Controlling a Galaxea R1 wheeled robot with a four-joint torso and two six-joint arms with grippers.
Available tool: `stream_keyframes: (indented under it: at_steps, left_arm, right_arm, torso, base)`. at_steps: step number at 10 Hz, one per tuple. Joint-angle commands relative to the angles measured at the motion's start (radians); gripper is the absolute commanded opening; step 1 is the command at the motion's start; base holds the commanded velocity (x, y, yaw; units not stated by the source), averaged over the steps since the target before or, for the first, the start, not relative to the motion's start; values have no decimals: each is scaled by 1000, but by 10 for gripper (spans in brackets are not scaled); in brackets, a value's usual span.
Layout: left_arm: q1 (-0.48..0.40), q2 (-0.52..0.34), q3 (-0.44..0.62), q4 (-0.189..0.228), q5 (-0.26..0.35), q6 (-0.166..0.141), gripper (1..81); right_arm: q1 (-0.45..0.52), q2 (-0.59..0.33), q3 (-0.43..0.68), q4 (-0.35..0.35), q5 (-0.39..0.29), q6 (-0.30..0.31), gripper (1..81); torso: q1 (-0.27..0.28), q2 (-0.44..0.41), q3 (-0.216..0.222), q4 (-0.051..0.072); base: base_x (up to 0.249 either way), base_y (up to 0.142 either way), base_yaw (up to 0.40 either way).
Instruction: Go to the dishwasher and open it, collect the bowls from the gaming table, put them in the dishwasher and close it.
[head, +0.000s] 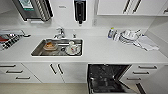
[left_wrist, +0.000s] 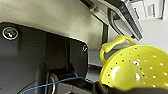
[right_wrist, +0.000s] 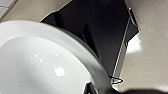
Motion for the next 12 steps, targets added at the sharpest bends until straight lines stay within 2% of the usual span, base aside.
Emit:
stream_keyframes:
  at_steps: [1, 3, 4, 7, 8, 9, 12]
  left_arm:
    - [-259, -177, 368, 7, 391, -6, 10]
    - [-329, -192, 408, -2, 449, -21, 10]
    - [-366, -191, 437, -13, 506, -21, 10]
    - [-484, -178, 604, -16, 767, -21, 10]
    - [-521, -171, 643, -17, 808, -21, 10]
    - [-562, -158, 649, -33, 811, -21, 10]
    - [-714, -126, 676, -99, 813, -15, 10]
  right_arm:
    - [13, -31, 24, -13, -29, -1, 10]
    - [13, -31, 24, -13, -29, -1, 10]
    - [14, -31, 24, -13, -29, -1, 10]
    - [13, -28, 24, -13, -29, -1, 10]
    - [13, -27, 23, -15, -28, -1, 10]
    - [14, -27, 24, -16, -28, -1, 10]
    - [16, -27, 20, -16, -28, -1, 10]
  torso:
    - [0, 0, -49, 0]
    - [1, 0, -90, 0]
    - [1, 1, -110, 0]
    - [2, 1, -170, 0]
    - [2, 2, -190, 0]
    - [2, 2, -161, 0]
    - [3, 3, -173, 0]
  base:
    - [0, 0, 0]
    - [0, 0, 0]
    - [0, 0, 0]
    - [0, 0, 0]
    - [0, 0, 0]
    - [0, 0, 0]
    - [0, 0, 0]
